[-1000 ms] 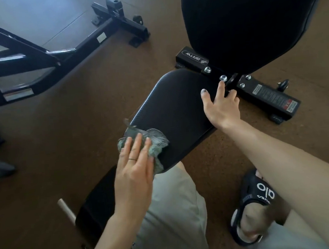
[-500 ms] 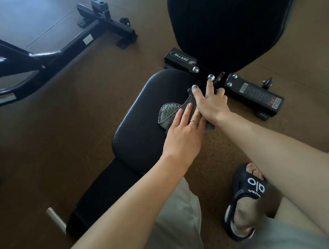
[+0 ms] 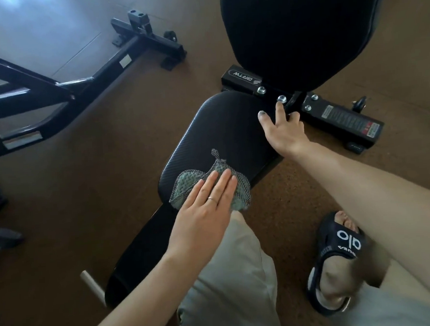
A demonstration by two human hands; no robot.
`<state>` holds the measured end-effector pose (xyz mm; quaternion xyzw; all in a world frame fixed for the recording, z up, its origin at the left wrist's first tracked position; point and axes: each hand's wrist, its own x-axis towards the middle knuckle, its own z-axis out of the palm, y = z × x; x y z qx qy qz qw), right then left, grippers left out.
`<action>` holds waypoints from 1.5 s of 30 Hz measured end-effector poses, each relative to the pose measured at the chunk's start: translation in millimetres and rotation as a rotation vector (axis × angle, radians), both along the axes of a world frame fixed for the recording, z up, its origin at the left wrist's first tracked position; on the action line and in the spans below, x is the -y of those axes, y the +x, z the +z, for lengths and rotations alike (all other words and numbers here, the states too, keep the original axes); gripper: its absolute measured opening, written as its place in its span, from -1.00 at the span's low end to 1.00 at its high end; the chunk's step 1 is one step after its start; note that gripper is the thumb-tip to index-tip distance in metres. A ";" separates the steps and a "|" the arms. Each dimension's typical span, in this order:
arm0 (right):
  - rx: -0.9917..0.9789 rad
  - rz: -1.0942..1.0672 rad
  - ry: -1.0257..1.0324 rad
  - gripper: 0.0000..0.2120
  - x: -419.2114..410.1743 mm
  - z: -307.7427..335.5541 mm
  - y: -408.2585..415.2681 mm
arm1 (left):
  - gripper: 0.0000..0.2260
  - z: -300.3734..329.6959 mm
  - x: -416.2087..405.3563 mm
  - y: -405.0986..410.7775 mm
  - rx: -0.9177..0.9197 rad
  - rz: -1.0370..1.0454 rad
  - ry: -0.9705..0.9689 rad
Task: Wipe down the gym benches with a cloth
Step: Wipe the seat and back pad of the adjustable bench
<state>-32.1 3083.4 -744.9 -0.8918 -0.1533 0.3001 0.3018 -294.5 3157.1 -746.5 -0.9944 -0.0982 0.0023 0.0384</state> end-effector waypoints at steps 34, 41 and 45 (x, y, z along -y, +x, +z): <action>-0.345 -0.231 0.351 -0.26 12.9 5.0 15.4 | -0.45 -2.0 26.6 160.0 -0.084 0.026 -0.177; -0.250 -0.106 0.332 -0.57 46.4 17.7 51.9 | -0.47 -4.4 34.1 197.5 -0.072 0.103 -0.220; -0.065 -0.353 0.378 -0.25 68.2 47.4 98.6 | -0.50 -7.2 39.9 216.8 -0.033 0.166 -0.225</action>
